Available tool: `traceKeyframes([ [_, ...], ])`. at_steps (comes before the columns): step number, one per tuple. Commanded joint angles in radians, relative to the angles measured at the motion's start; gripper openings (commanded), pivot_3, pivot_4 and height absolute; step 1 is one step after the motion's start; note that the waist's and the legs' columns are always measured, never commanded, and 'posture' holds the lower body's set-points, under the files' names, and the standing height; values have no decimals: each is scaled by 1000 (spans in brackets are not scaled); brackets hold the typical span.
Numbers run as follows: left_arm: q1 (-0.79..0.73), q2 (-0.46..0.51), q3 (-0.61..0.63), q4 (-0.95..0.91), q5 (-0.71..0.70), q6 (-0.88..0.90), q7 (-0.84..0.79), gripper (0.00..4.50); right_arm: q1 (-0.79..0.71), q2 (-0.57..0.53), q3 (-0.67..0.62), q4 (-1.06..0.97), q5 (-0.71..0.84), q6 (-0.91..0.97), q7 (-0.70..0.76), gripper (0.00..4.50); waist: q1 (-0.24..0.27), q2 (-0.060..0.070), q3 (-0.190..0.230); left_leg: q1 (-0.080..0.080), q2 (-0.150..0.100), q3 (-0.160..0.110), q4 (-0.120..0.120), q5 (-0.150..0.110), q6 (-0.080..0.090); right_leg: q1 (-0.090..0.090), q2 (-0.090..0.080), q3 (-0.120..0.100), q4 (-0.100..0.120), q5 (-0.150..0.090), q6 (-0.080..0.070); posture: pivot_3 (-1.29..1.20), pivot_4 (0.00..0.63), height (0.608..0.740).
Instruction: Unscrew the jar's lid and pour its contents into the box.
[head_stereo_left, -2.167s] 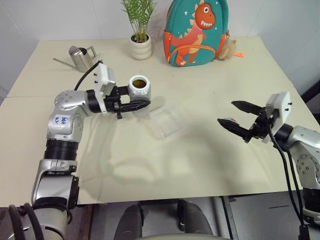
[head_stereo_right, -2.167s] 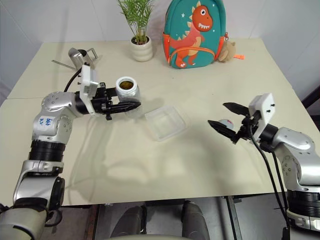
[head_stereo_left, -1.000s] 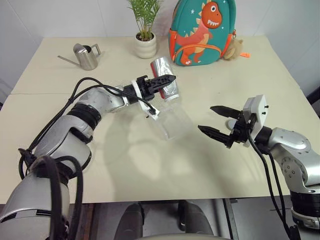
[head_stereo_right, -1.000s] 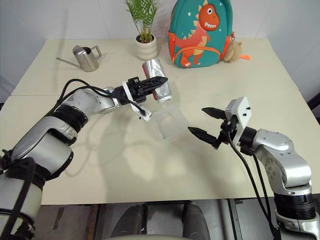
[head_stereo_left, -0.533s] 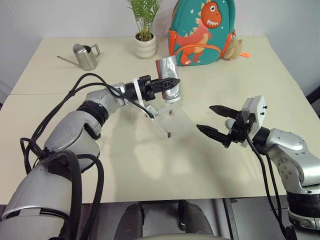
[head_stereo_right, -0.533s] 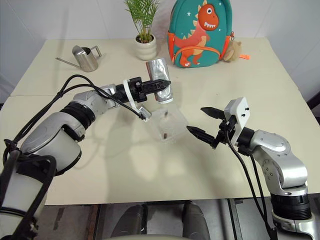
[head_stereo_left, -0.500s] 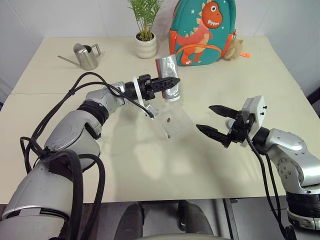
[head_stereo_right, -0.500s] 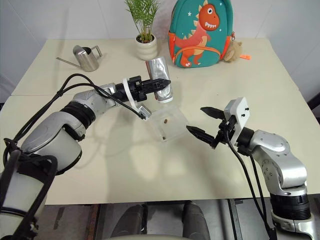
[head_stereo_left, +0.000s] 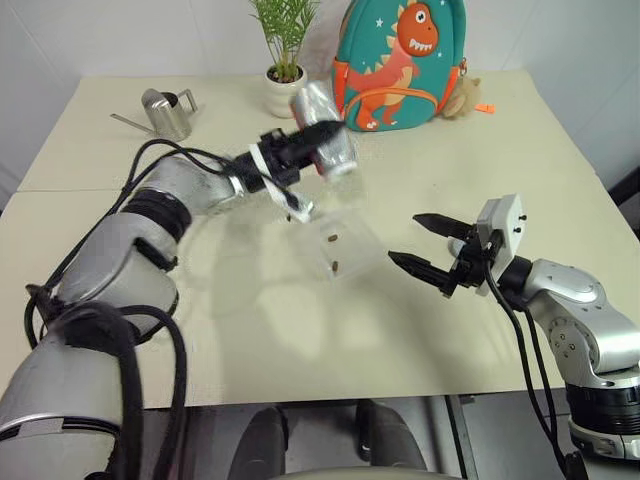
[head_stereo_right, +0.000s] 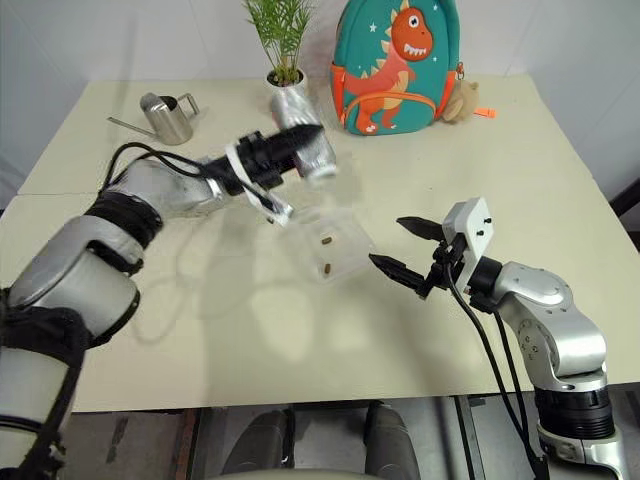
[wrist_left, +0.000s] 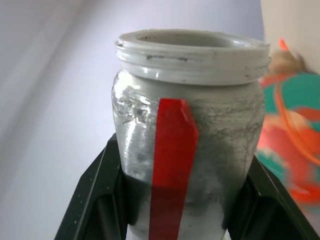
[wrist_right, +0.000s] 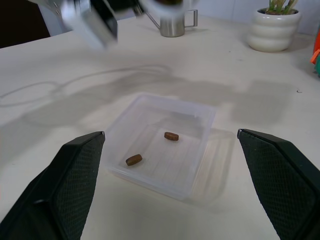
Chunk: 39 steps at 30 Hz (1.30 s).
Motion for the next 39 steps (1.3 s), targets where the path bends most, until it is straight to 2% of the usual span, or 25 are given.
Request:
traceKeyframes([
  [1, 149, 10, 276, -2, -461, -32, -476, 1920, -12, -11, -12, 11, 1, -34, 24, 4469, 1, 1, 0, 1, 0, 1, 0, 0, 0, 0, 0, 1, 0, 0, 0, 0, 150, 740],
  [3, 265, -6, 425, -88, -714, 82, -754, 1920, -22, -15, -12, 30, -5, -43, 33, 4469, -4, 1, -1, 2, 0, 3, 1, 0, 0, 0, 0, 3, 1, 1, 1, 0, 150, 740],
  [6, 485, -33, 652, -376, -1097, 462, -1061, 1920, -47, -26, -19, 73, -16, -64, 48, 4469, -12, 1, -1, 1, 1, 3, 5, 0, 1, 0, 0, 4, 3, 2, 1, 0, 150, 740],
  [8, 635, -17, 796, -572, -1246, 672, -1091, 1920, -60, -36, -19, 96, -20, -73, 66, 4469, -23, 0, 0, 0, 1, 3, 6, -1, 2, 0, 0, 4, 4, 2, 1, 0, 150, 740],
  [10, 721, -8, 890, -704, -1302, 799, -1069, 1920, -68, -44, -15, 112, -24, -80, 83, 4469, -26, 0, 0, 0, 1, 3, 9, -3, 5, 0, 0, 5, 5, 2, 1, 0, 150, 740],
  [13, 820, -5, 1066, -760, -1418, 903, -1054, 1920, -89, -46, 0, 147, -35, -97, 97, 4469, -25, 0, 0, 0, 1, 2, 15, -7, 12, 1, 0, 5, 9, 2, 1, 0, 150, 740],
  [19, 893, -9, 1208, -740, -1473, 993, -1068, 1920, -120, -37, 24, 183, -49, -109, 121, 4469, -20, -3, -2, 7, 1, 3, 16, -7, 12, 7, 0, 6, 5, 6, -1, 0, 150, 740],
  [25, 965, -20, 1278, -665, -1465, 824, -1136, 1920, -155, -31, 59, 213, -74, -135, 136, 4469, -23, -6, -4, 7, 1, 3, 16, -6, 11, 7, 0, 6, 4, 9, -2, 0, 150, 740],
  [33, 986, -43, 1277, -614, -1455, 781, -1160, 1920, -172, -16, 87, 236, -103, -152, 153, 4469, -23, -7, -4, 7, 1, 4, 15, -7, 12, 7, 0, 6, 2, 9, -2, 0, 150, 740],
  [34, 991, -44, 1278, -617, -1455, 771, -1169, 2626, -174, -15, 88, 237, -104, -152, 154, 4500, -23, -7, -4, 7, 1, 4, 15, -7, 12, 7, 0, 6, 3, 9, -2, 0, 150, 740],
  [39, 1043, -29, 1259, -677, -1412, 761, -1174, 4105, -177, -14, 87, 239, -108, -149, 169, 4500, -23, -7, -4, 7, 2, 4, 15, -7, 11, 7, 0, 6, 2, 9, -2, 0, 150, 740],
])
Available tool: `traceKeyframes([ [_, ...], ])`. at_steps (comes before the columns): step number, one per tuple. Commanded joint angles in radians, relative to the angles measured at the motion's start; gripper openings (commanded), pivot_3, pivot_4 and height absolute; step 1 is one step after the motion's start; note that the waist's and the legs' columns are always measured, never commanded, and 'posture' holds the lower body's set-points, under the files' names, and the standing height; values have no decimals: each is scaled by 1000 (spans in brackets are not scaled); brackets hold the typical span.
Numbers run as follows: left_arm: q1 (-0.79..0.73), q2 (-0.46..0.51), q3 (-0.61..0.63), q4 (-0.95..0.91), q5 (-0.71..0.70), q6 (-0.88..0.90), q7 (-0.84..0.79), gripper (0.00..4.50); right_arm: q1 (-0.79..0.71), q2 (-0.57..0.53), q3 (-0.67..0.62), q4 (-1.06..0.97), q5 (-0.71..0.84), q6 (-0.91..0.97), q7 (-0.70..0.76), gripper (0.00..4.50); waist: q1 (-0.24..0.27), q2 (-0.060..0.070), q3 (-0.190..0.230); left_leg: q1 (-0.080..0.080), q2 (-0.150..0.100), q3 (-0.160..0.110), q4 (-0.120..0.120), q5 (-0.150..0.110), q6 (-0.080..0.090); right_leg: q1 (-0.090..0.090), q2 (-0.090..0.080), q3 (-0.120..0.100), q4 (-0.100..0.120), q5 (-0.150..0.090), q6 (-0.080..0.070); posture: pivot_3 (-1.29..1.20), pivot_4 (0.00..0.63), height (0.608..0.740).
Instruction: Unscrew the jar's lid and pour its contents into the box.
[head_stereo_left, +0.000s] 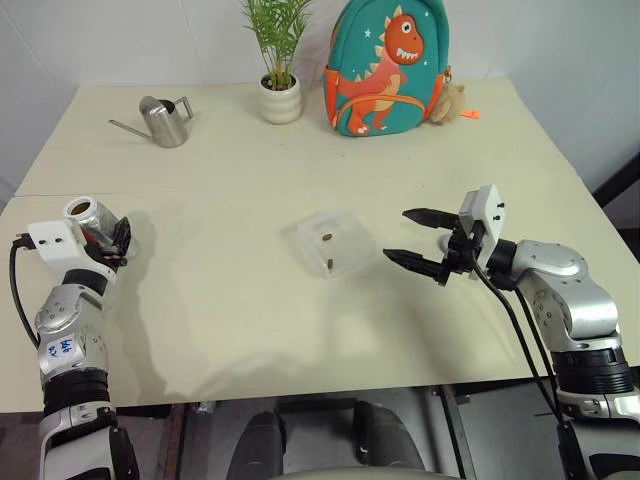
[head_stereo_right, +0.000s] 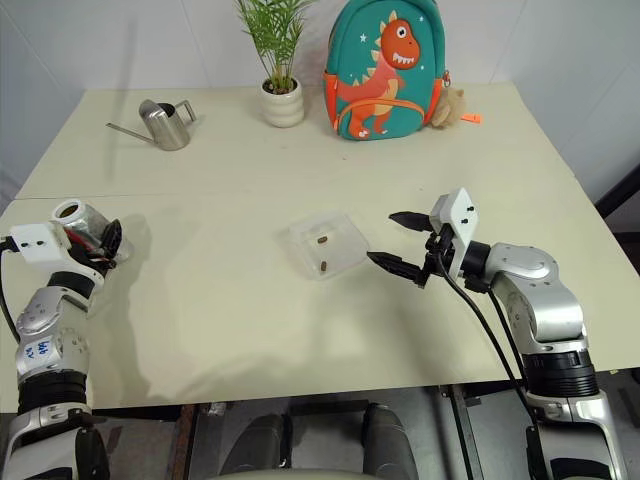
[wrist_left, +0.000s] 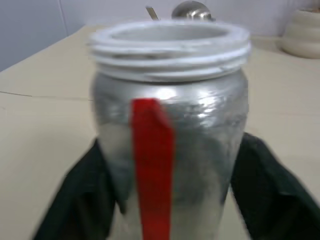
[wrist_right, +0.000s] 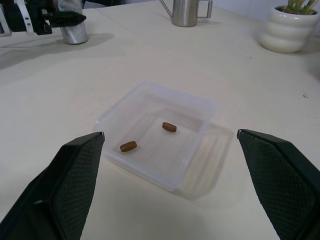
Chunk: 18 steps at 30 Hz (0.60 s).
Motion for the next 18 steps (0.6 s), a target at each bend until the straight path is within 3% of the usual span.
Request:
traceKeyframes([
  [1, 38, 18, 4, -66, 26, -20, -4, 4450, -17, -4, -8, -18, 5, -18, 16, 4500, -1, 0, 0, 0, 0, 0, 0, 0, 0, 0, 0, 0, 0, 0, 0, 0, 150, 740],
  [10, 333, 92, 44, -303, 14, 6, -161, 4482, 2, -43, -34, -51, 20, -8, 64, 4500, -4, 0, 0, -1, 2, 2, -1, -2, 0, -2, 0, 0, -2, -1, -1, 0, 150, 740],
  [15, 515, 184, 29, -295, 122, -102, -261, 4482, 21, -65, -52, -62, 44, 0, 93, 4500, -3, 0, 0, -1, 2, 2, -1, -3, 1, -3, 0, 0, -3, -2, -4, 0, 150, 740],
  [18, 567, 195, 47, -325, 60, -134, -361, 4482, 47, -82, -77, -64, 60, -6, 108, 4500, -1, 0, -1, -1, 3, 2, -1, -4, 1, -2, 0, 0, -3, -7, -13, 0, 150, 740],
])
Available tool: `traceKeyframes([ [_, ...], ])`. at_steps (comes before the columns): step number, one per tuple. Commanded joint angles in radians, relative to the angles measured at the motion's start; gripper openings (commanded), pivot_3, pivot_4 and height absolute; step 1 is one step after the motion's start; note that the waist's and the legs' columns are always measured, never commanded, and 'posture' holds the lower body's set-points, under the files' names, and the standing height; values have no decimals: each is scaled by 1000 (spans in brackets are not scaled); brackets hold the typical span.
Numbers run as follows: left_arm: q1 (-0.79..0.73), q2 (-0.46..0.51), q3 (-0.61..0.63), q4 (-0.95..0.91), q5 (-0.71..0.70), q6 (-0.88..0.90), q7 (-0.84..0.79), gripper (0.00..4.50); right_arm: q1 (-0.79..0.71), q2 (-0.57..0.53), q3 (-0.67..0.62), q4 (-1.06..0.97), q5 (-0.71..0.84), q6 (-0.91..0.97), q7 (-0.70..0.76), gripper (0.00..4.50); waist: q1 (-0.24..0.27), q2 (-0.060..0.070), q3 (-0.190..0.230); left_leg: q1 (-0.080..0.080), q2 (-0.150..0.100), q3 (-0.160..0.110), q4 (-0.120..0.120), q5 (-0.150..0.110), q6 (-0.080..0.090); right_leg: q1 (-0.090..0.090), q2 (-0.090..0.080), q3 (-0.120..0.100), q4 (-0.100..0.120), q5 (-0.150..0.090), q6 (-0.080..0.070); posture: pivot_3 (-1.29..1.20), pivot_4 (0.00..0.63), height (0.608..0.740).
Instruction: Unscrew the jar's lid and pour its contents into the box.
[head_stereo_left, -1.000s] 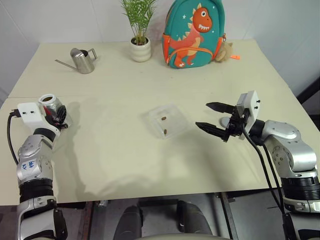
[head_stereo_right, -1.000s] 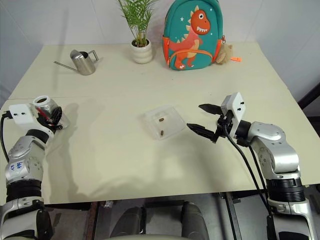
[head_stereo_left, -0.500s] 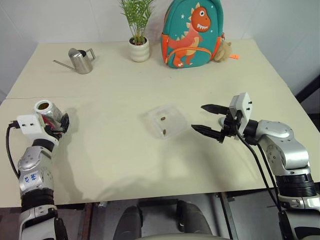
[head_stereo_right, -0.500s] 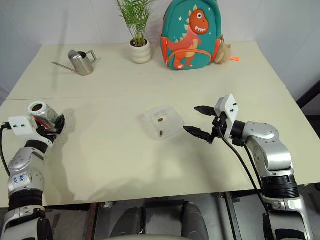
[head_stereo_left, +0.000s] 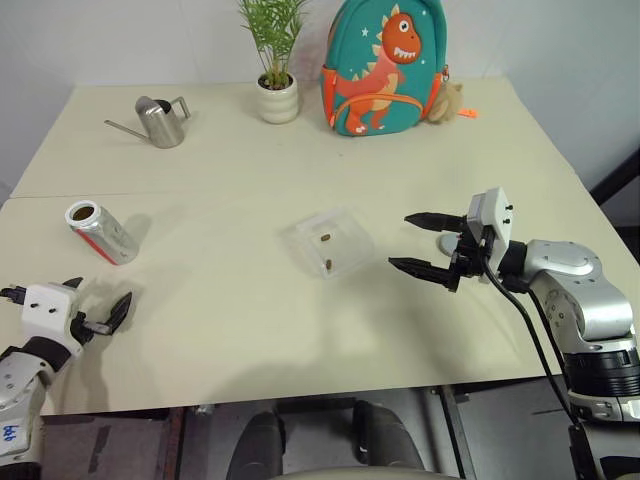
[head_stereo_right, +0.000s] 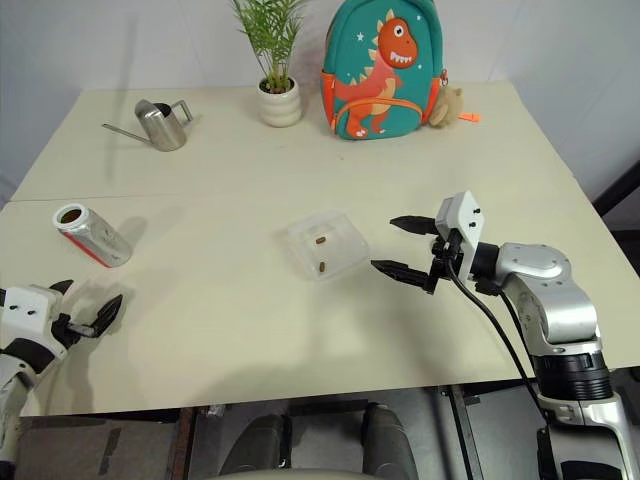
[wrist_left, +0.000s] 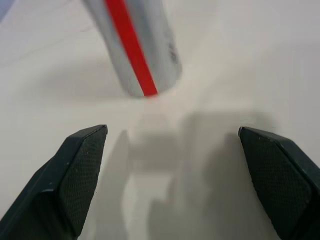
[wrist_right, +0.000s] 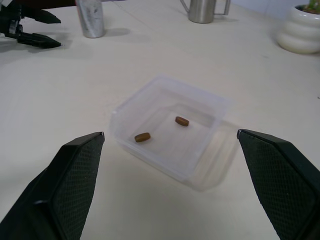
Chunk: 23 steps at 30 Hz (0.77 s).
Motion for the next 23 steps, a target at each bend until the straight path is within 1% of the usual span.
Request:
traceKeyframes([
  [1, 48, 17, 21, -82, -52, -43, -120, 4482, 22, -35, -66, -37, 41, -7, 22, 4500, 1, 0, 0, 0, 0, 1, 0, 0, 0, 0, 0, 0, -1, 0, 0, 0, 150, 740],
  [5, 17, 43, -35, -283, -134, 0, -242, 4482, 25, -74, -92, -50, 81, 29, 55, 4500, 6, 0, 0, -2, 0, 1, 1, -1, 0, 0, -1, 0, -2, 0, -1, 0, 150, 740],
  [9, -82, 75, -136, -386, -166, 48, -338, 4482, 22, -99, -90, -66, 93, 44, 74, 4500, 2, 0, 0, -2, 0, 1, 1, -1, 0, 0, 0, 0, -2, 1, -2, 0, 150, 740],
  [12, -169, 98, -188, -391, -182, 73, -403, 4482, 21, -106, -90, -85, 93, 54, 63, 4500, -6, 1, 0, -2, 0, 1, 1, -1, 0, -1, 0, 1, -2, 3, 1, 0, 150, 740],
  [14, -227, 106, -208, -360, -180, 75, -441, 4482, 33, -106, -93, -116, 96, 63, 43, 4500, -6, 1, 0, -2, 0, 1, 1, -1, 1, -1, 1, 1, -2, 4, 4, 0, 150, 740],
  [17, -301, 112, -222, -306, -178, 83, -479, 4482, 63, -104, -98, -170, 99, 78, 14, 4500, -2, 1, 0, -2, 3, 1, 1, -2, 2, -2, 5, 1, -1, 6, 7, 0, 150, 740],
  [23, -393, 104, -233, -248, -169, 91, -505, 4482, 117, -101, -125, -201, 113, 94, -32, 4500, 1, 1, 0, -3, 8, 1, 1, -3, 2, -2, 9, 1, -2, 5, 6, 0, 150, 740],
])
